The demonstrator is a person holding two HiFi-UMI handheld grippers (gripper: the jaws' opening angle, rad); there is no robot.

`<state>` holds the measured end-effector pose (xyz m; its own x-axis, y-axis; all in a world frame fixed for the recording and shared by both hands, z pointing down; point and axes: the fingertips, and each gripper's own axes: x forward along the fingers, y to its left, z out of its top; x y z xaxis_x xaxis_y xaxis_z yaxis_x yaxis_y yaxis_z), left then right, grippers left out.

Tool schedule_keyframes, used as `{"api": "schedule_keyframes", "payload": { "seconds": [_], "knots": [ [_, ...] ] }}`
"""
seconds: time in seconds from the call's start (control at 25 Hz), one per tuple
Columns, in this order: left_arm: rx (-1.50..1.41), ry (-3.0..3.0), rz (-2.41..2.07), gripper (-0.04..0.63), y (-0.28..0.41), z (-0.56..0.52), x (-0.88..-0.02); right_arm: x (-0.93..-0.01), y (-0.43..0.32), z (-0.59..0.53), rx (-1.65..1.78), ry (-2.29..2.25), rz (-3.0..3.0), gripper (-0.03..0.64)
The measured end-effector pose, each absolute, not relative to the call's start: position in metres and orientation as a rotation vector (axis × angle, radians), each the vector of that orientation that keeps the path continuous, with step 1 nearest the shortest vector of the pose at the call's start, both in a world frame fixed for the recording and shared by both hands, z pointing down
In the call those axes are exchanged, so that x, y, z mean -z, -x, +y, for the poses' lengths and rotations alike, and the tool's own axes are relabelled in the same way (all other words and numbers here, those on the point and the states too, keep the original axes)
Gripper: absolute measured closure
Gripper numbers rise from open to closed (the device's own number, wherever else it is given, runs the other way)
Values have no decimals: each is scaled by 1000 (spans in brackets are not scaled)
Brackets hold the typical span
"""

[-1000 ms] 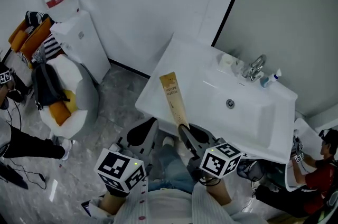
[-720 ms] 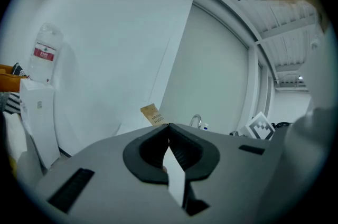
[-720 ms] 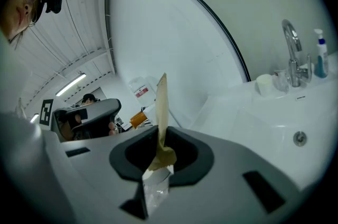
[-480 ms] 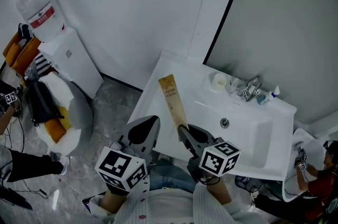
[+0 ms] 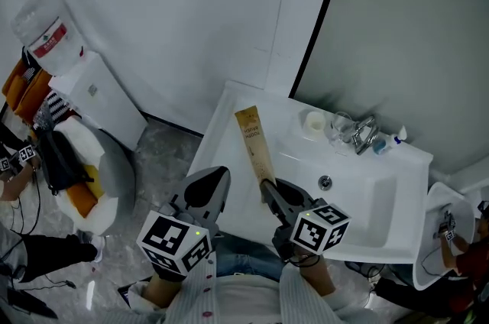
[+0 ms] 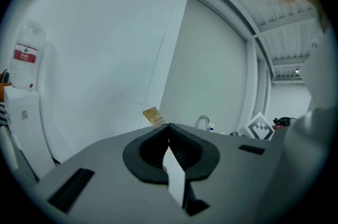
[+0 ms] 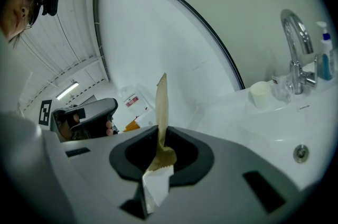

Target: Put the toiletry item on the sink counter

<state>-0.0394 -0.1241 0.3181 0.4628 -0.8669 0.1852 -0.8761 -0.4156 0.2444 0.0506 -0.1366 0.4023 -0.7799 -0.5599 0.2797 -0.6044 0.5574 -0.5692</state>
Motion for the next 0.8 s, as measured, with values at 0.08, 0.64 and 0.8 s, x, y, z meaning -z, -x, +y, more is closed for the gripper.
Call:
{"api": "schedule_keyframes", "payload": {
  "seconds": [0.08,0.64,0.8],
  "knots": [
    [-47,-2412,-1471,578,38,-129,-320,-403,-50,-138,-1031,-1016,-2705,560],
    [-43,-2456,-1316,578,39,-175,-329,-402,-40,-165,-1028,-1121,-2654,560],
    [-43,-2455,-1300,578,40,-183,-333,-401,-37,-171,-1021,-1119,-2647,560]
  ]
}}
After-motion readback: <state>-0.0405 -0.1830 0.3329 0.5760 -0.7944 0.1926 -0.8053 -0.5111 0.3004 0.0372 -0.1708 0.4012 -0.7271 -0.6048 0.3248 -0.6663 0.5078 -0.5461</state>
